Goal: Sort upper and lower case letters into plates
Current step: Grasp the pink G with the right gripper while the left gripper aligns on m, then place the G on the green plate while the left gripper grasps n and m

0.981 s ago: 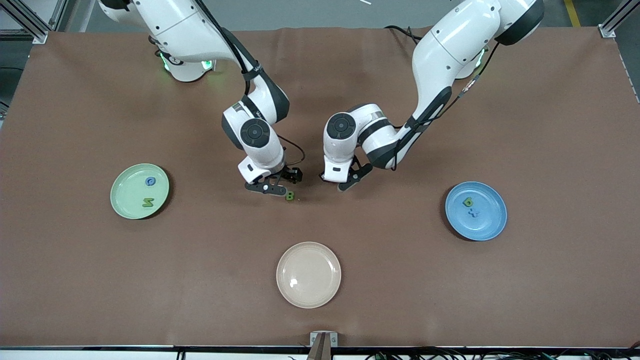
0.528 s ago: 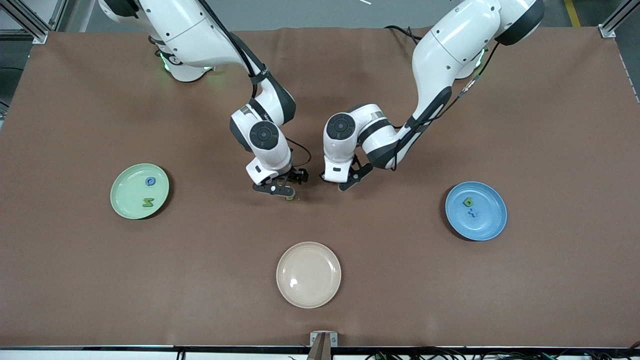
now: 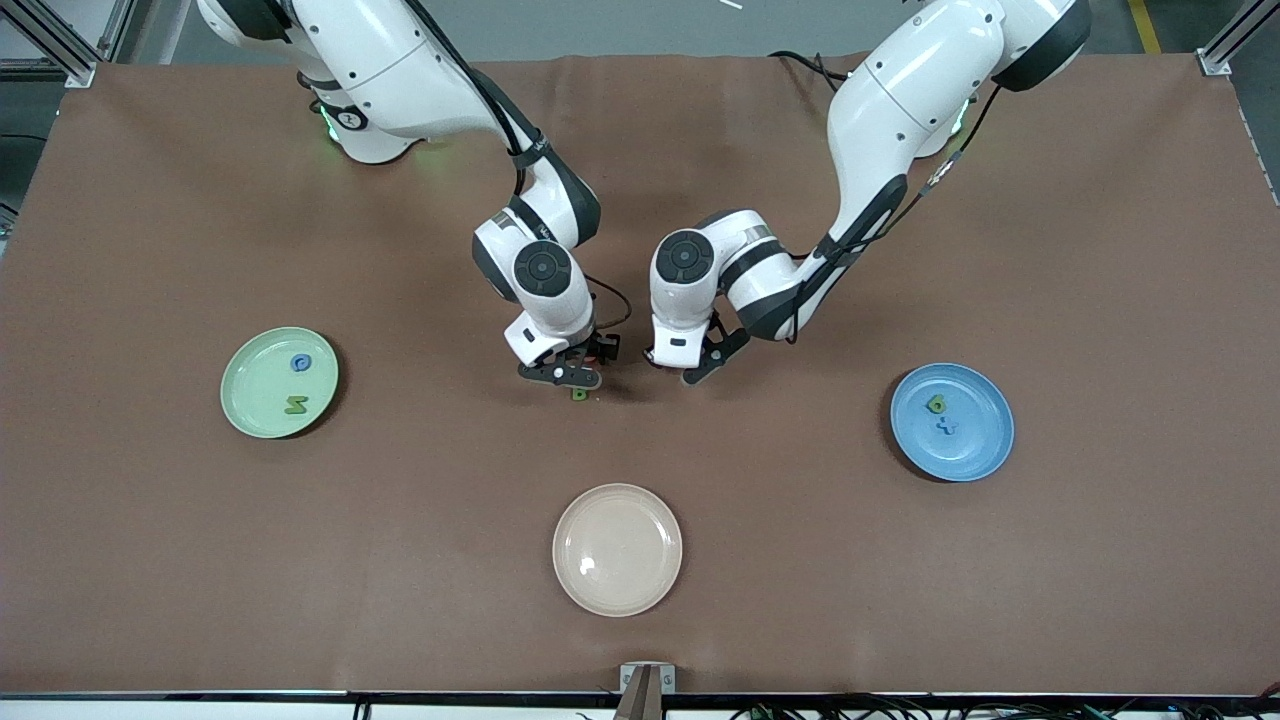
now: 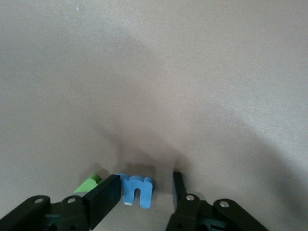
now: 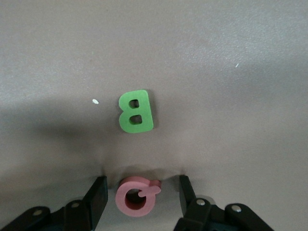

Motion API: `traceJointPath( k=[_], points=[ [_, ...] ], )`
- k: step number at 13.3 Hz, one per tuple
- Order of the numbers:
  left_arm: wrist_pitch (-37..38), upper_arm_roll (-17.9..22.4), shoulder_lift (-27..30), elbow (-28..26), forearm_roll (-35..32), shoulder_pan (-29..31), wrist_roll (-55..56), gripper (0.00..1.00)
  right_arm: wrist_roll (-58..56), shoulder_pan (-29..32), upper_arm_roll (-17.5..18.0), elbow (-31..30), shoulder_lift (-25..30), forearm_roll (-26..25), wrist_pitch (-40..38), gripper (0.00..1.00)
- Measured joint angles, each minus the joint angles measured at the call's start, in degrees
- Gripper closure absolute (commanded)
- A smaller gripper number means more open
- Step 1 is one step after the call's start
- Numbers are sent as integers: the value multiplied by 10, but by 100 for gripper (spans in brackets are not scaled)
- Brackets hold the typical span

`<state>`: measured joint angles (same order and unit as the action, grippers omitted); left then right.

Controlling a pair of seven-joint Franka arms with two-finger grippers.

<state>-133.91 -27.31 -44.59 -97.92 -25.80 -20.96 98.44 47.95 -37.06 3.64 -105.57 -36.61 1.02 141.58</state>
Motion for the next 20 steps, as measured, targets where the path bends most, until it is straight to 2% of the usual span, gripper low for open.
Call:
traceJointPath(
  k=[1,3,6,10,12,14,17,20],
  points=[
    [15,0,1,1,0,1,0,35,0,0,0,0,0,0,0,60],
    [54,0,6,3,0,3,0,35,0,-1,-1,1,2,0,-2,70],
    [71,1,10,3,0,11,1,35,0,-1,-1,2,1,0,-1,82],
    [73,1,20,7,8,18,1,34,0,-1,-5,3,1,0,-5,82],
    [79,-1,24,5,15,20,14,15,-3,0,-16,14,11,-2,-51,82],
    [80,-4,24,-1,21,22,51,6,-34,5,-34,25,48,-3,-122,82],
    [80,-12,25,-14,22,24,92,4,-144,67,-45,26,125,-3,-227,82],
    [80,-19,25,-34,22,29,99,5,-270,143,-47,-4,176,-3,-262,82]
  ],
)
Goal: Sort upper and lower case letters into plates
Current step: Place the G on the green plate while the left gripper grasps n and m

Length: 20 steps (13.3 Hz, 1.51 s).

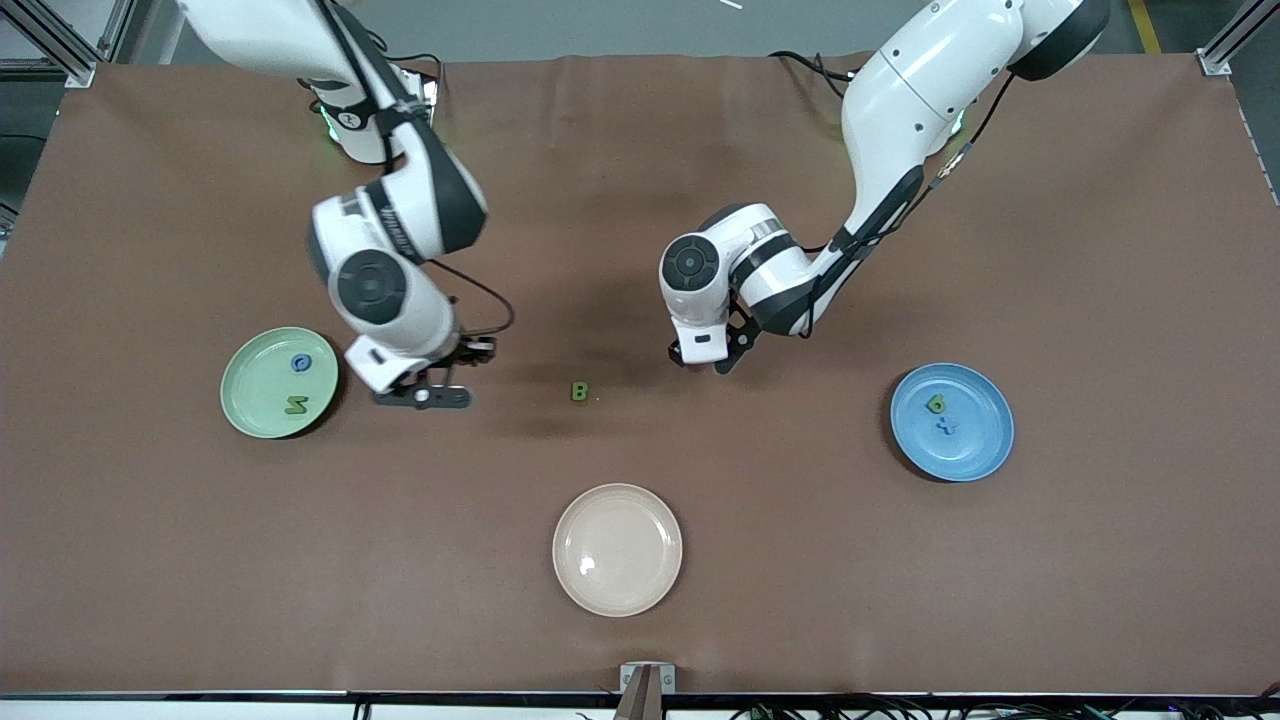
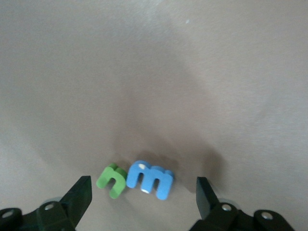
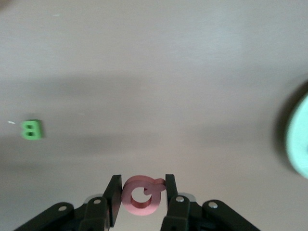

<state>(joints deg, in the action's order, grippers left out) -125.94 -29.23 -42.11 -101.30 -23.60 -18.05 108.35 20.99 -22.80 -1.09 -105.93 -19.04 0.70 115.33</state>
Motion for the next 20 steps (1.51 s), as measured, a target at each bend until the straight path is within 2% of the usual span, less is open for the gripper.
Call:
traceJointPath(
  k=[4,5,9,14,17,20],
  points=[
    [-4,-2,1,-11,0,4,0,10,-215,128,-2,-71,31,-1,18,82],
    [-7,-2,1,-12,0,4,0,14,-270,164,-3,-87,32,-1,37,82],
    [-77,-2,16,-60,0,8,0,15,-446,275,-2,-167,31,-1,154,82],
    [-86,-3,65,-107,0,20,-1,14,-582,346,-2,-190,-6,-1,243,82],
    [-124,-3,76,-118,-15,25,-4,14,-602,355,-1,-191,-38,-1,272,81],
    [-168,-1,72,-129,-33,34,-3,14,-612,361,-1,-191,-43,-1,274,78]
  ],
)
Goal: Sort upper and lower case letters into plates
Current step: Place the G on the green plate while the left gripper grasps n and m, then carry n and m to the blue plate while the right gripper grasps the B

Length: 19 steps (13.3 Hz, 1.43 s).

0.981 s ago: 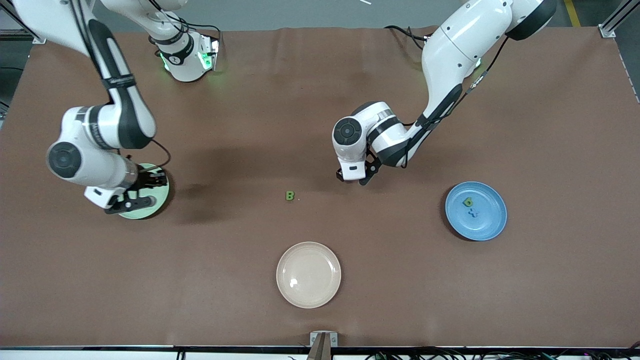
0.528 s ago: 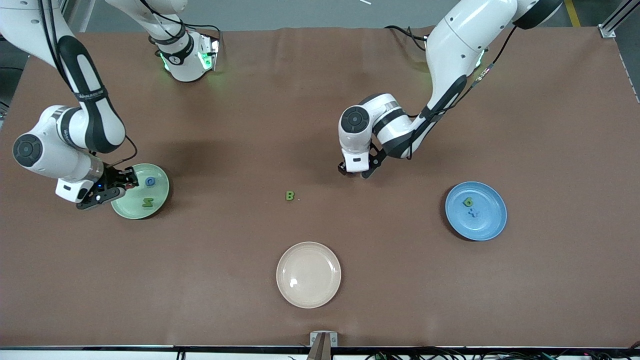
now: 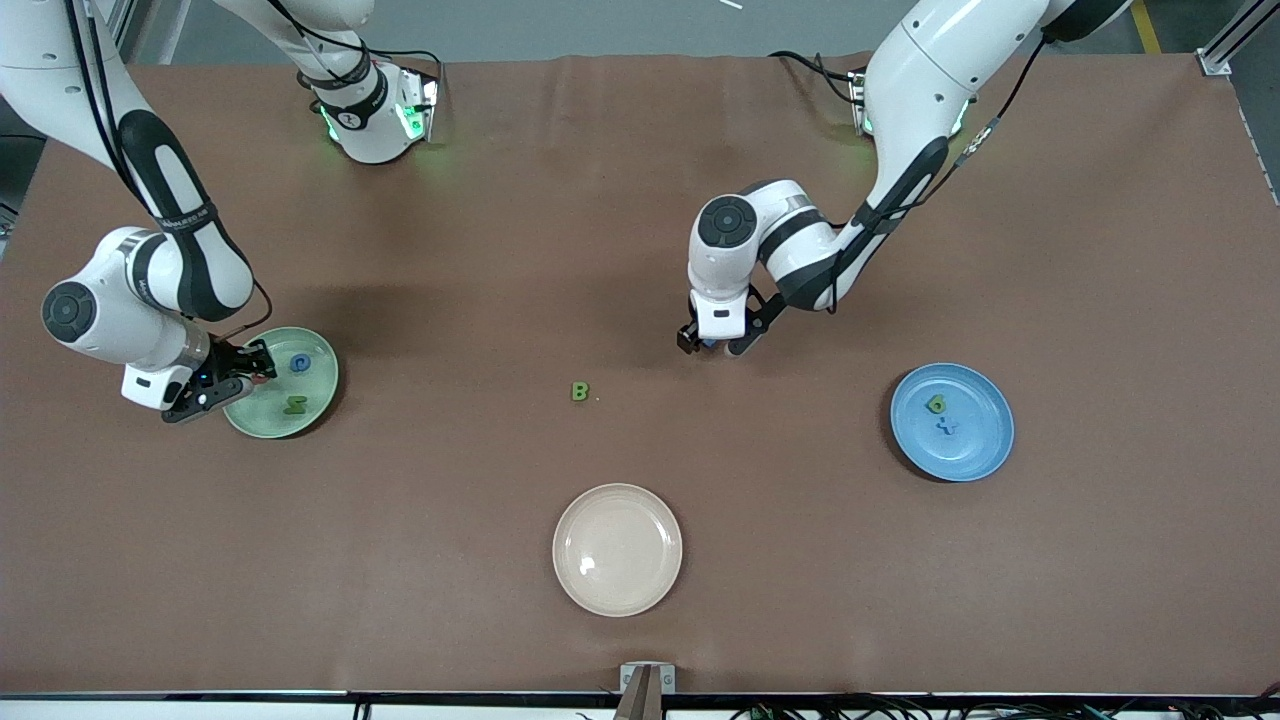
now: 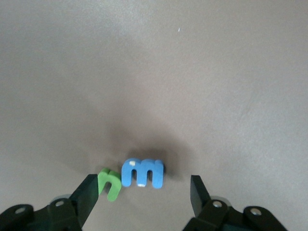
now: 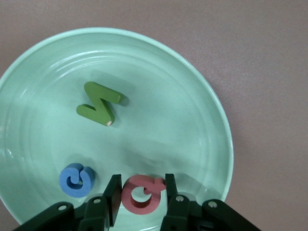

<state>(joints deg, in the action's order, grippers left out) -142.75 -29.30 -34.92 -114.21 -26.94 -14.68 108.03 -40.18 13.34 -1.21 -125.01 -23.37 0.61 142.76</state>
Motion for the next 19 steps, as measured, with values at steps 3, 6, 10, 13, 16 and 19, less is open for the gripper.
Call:
traceJointPath(
  k=[3,6,10,13,16,19],
  points=[
    [-6,0,-1,-11,0,9,15,13,-1,2,0,0,-2,0,0,70],
    [-7,-1,-1,-18,-1,9,35,9,-2,2,2,-1,-8,0,4,29],
    [-8,-1,-3,-21,-1,8,37,12,-2,2,8,5,-7,0,3,10],
    [-15,-1,-9,-22,-7,8,37,18,27,-25,24,50,29,1,-78,0],
    [-24,-1,-11,-22,-8,8,37,30,167,-105,30,102,66,1,-173,0],
    [-25,-3,-7,-20,-8,8,37,53,347,-216,33,112,64,2,-181,0]
  ],
)
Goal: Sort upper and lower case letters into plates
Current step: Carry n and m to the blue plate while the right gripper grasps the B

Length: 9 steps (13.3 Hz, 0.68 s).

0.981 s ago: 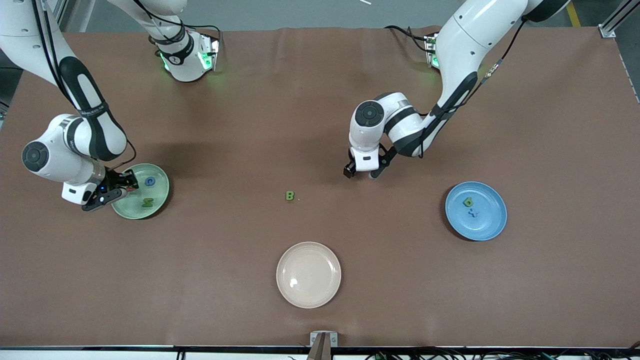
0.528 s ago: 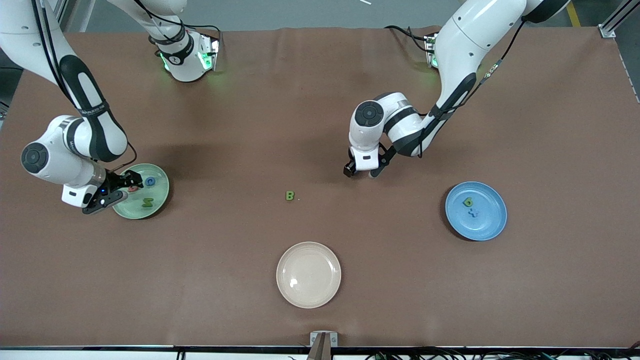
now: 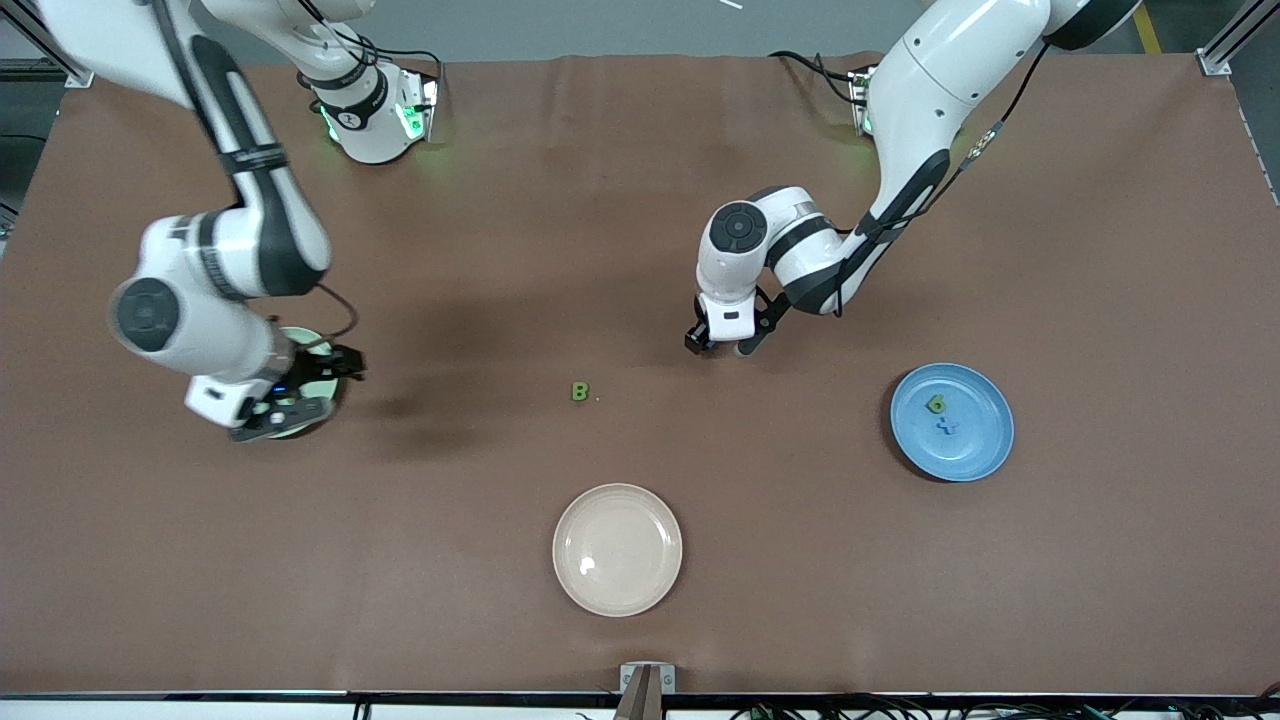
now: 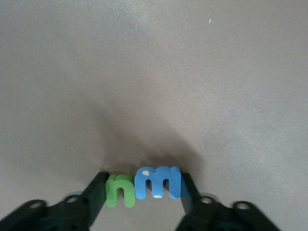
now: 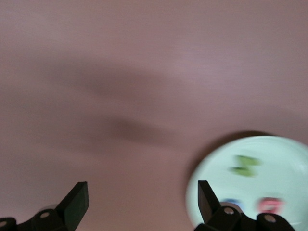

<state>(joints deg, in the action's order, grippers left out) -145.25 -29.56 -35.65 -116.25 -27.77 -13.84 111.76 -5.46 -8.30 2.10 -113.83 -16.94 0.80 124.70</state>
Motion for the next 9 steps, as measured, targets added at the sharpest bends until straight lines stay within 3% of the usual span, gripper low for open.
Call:
traceJointPath(
  k=[3,6,9],
  points=[
    [-1,0,-1,-1,0,0,0,75,171,-115,2,2,-12,1,30,0],
    [-1,0,-1,-1,0,0,0,98,310,-204,2,20,-61,1,92,0],
    [0,0,3,5,-2,1,-2,100,404,-254,1,80,-139,1,119,0]
  ],
)
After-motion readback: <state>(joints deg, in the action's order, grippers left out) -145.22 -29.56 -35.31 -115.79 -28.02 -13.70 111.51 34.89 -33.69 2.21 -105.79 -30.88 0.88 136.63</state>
